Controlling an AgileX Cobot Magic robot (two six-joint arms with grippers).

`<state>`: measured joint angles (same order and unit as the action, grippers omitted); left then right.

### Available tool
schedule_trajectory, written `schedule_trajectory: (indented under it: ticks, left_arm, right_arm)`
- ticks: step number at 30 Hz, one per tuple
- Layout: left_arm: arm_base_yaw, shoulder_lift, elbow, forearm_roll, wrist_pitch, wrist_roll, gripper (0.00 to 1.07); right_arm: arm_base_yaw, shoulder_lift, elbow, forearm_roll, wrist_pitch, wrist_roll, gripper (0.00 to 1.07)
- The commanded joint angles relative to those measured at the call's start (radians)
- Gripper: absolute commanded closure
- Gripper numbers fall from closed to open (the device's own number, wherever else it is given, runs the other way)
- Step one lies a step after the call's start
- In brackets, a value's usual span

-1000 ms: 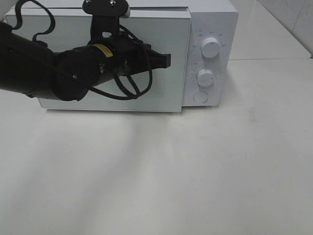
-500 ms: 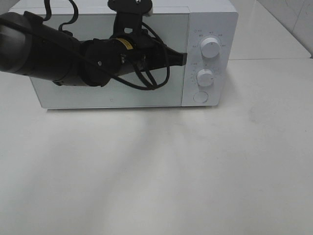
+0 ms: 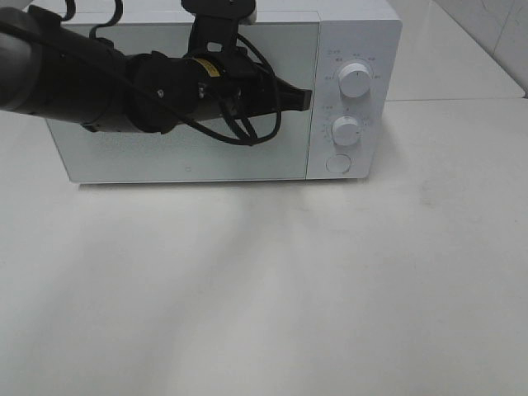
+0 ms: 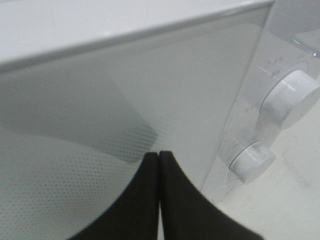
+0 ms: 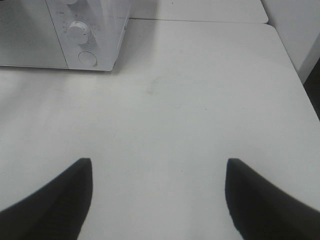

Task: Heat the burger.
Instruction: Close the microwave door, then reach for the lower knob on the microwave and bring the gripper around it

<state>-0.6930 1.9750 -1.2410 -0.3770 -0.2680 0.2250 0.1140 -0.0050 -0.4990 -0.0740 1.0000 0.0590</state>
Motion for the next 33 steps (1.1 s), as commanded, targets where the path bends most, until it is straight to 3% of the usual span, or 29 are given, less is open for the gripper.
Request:
schedule_trajectory:
  ticks: [1, 6, 7, 8, 9, 10, 11, 12, 13, 14, 15, 23, 28, 30, 33]
  left_arm:
    - [0.002, -0.054, 0.002, -0.017, 0.067, 0.000, 1.06]
    - [-0.002, -0.120, 0.048, -0.017, 0.220, -0.001, 0.98]
    - [-0.002, -0.136, 0.055, -0.017, 0.251, -0.001, 0.94]
    - [-0.002, -0.163, 0.071, -0.017, 0.323, -0.001, 0.84]
    - [-0.002, -0.163, 0.071, -0.017, 0.323, -0.001, 0.84]
    - [-0.001, -0.192, 0.089, -0.017, 0.401, -0.002, 0.62]
    - [-0.001, -0.192, 0.089, -0.017, 0.401, -0.002, 0.62]
    - [-0.001, -0.208, 0.097, -0.017, 0.435, -0.004, 0.47]
    - [0.000, -0.234, 0.106, -0.017, 0.498, -0.007, 0.18]
    - [0.000, -0.234, 0.106, -0.017, 0.498, -0.007, 0.18]
    - [0.000, -0.246, 0.106, -0.010, 0.547, -0.007, 0.05]
    - [0.000, -0.331, 0.106, 0.088, 0.802, -0.009, 0.07]
    - [0.007, -0.373, 0.106, 0.131, 0.986, -0.072, 0.07]
    - [0.039, -0.392, 0.106, 0.135, 1.072, -0.118, 0.07]
    - [0.095, -0.406, 0.106, 0.136, 1.141, -0.134, 0.07]
  right_arm:
    - [-0.007, -0.028, 0.001, 0.000, -0.004, -0.004, 0.35]
    - [-0.007, -0.028, 0.001, 0.000, -0.004, -0.004, 0.35]
    - [-0.007, -0.028, 0.001, 0.000, -0.004, -0.004, 0.35]
    - [-0.007, -0.028, 0.001, 0.000, -0.004, -0.004, 0.35]
    - [-0.007, -0.028, 0.001, 0.000, -0.004, -0.004, 0.35]
    - [-0.007, -0.028, 0.001, 0.000, -0.004, -0.004, 0.35]
    - [-0.007, -0.028, 0.001, 0.000, -0.004, -0.004, 0.35]
    - [-0.007, -0.028, 0.001, 0.000, -0.004, -0.004, 0.35]
    - [-0.007, -0.028, 0.001, 0.000, -0.004, -0.004, 0.35]
    - [-0.007, -0.028, 0.001, 0.000, -0.004, -0.004, 0.35]
    - [-0.007, -0.028, 0.001, 0.000, -0.004, -0.004, 0.35]
    - [-0.007, -0.028, 0.001, 0.000, -0.004, -0.004, 0.35]
    - [-0.007, -0.028, 0.001, 0.000, -0.004, -0.004, 0.35]
    - [-0.007, -0.028, 0.001, 0.000, -0.004, -0.004, 0.35]
    - [-0.007, -0.028, 0.001, 0.000, -0.004, -0.004, 0.35]
